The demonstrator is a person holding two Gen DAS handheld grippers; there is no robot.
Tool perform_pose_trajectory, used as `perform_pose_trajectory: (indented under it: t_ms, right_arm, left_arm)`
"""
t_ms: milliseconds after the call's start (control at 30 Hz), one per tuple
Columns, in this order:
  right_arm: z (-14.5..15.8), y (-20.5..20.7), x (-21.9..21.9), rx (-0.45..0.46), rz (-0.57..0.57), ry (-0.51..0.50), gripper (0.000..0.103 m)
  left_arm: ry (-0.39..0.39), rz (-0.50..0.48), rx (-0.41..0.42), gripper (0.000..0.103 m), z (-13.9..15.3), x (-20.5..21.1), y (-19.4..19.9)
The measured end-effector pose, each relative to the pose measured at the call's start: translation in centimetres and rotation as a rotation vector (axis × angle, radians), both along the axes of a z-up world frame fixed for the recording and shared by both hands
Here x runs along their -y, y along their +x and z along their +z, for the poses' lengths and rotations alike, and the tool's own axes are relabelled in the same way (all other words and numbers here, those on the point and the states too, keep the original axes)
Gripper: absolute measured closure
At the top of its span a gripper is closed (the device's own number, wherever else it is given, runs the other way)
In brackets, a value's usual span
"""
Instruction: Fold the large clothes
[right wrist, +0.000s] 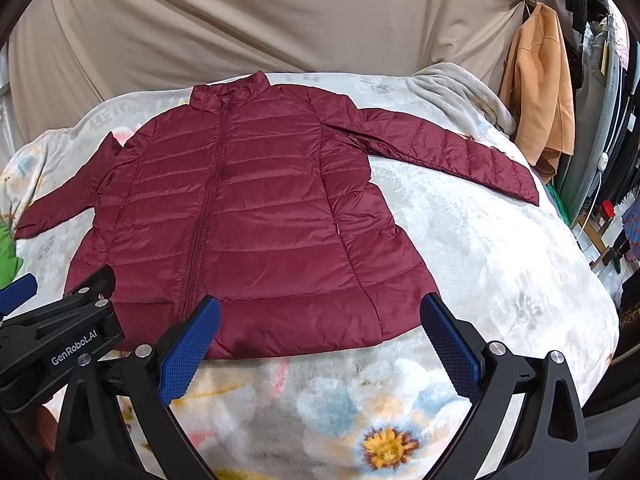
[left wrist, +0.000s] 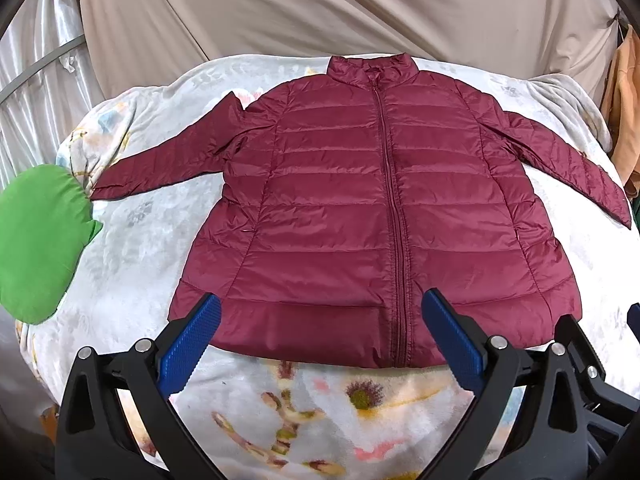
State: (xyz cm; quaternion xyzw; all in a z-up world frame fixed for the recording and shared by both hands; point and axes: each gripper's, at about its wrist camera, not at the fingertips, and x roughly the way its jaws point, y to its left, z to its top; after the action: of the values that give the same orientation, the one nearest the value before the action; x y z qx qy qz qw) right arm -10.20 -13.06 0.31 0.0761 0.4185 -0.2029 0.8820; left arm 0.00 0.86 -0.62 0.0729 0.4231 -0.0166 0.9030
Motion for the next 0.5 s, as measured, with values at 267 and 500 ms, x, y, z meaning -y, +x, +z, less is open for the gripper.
perform_pose_trajectory:
  t_ms: [267,500]
  right_arm:
    - [-0.03,0.18,-0.01,0.0,-0.001,-0.001,0.005]
    - [-0.1,0.14,0.1,-0.001,0.0,0.0,0.005]
  left_arm:
    - [-0.002,0.001,-0.001,0.005,-0.02,-0.04,-0.01]
    - [0.001,0.001,-0.002,0.005,-0.03,-0.09,-0.02]
